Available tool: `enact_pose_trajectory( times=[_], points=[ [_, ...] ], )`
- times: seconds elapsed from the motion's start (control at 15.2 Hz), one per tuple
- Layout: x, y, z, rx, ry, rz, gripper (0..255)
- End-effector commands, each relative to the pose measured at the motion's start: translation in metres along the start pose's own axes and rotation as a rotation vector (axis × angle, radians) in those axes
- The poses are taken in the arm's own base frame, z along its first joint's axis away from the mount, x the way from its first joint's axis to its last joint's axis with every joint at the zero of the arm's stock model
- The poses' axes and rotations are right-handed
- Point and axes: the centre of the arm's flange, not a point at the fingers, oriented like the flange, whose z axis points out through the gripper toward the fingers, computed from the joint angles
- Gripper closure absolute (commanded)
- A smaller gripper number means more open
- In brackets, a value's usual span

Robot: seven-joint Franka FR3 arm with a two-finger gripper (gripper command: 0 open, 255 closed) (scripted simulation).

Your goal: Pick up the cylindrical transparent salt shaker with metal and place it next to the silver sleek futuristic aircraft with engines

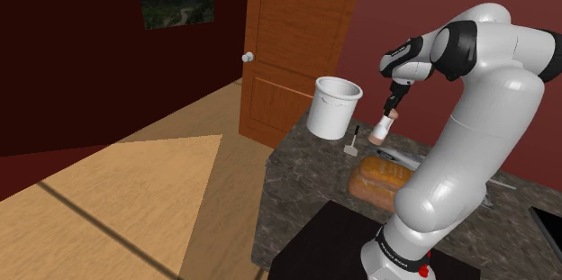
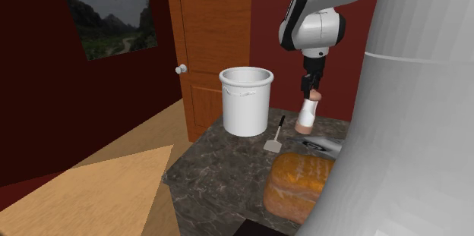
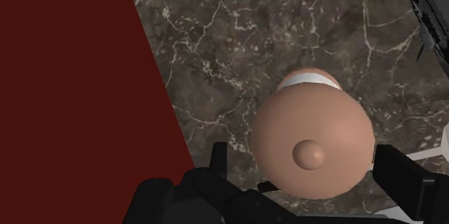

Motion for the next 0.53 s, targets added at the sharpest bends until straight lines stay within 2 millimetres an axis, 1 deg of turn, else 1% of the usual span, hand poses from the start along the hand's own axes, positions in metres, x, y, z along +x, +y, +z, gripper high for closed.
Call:
enact_pose_trajectory(
  times=[0.0,0.13,0.33,0.4,0.46],
  points=[
    [0.0,0.0,0.0,0.0,0.0,0.0,0],
    [0.0,0.0,0.0,0.0,0.0,0.0,0],
    [0.0,0.0,-0.04,0.0,0.0,0.0,0],
    [0.0,0.0,-0.05,0.0,0.0,0.0,0],
    [0.0,0.0,-0.05,0.0,0.0,0.0,0]
  ],
)
